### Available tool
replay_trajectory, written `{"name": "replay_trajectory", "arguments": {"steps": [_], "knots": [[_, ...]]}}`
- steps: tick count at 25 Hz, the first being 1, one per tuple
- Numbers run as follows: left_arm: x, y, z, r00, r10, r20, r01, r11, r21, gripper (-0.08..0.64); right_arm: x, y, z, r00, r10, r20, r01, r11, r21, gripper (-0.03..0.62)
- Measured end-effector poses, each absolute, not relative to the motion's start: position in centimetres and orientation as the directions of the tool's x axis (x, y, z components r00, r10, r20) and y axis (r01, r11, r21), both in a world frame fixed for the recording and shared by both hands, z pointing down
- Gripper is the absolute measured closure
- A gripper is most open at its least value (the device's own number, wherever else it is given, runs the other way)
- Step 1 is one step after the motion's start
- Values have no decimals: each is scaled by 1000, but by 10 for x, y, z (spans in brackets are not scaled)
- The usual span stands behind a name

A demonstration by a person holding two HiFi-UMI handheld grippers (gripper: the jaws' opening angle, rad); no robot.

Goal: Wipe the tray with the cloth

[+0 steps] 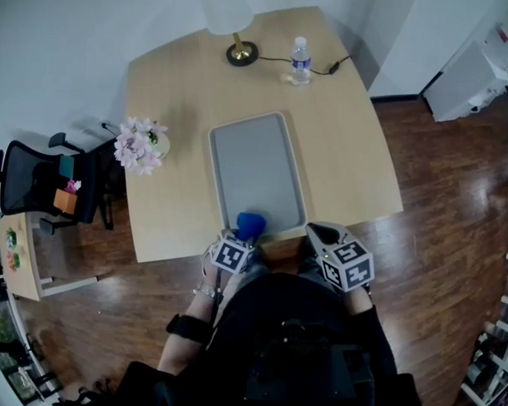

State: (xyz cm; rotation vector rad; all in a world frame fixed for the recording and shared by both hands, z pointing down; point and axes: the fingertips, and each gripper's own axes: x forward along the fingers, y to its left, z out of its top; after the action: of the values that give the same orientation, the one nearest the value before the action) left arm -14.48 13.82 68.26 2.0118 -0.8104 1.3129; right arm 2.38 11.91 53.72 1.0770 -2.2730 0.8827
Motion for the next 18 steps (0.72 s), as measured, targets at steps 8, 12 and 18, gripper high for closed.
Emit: {"name": "replay_trajectory", "arguments": {"steps": [8, 12, 18], "knots": [[-73, 133, 684, 361, -129, 923, -674, -721, 163, 462, 48, 124, 544, -571, -497, 653, -812, 459, -360, 586], [-44, 130, 684, 367, -112, 923, -630, -761, 158, 462, 64, 128, 547, -562, -498, 660, -819, 444, -363, 586], [-4, 128, 685, 374, -101, 922, -602, -782, 159, 462, 94, 129, 551, -555, -502, 663, -825, 434, -361, 586]]}}
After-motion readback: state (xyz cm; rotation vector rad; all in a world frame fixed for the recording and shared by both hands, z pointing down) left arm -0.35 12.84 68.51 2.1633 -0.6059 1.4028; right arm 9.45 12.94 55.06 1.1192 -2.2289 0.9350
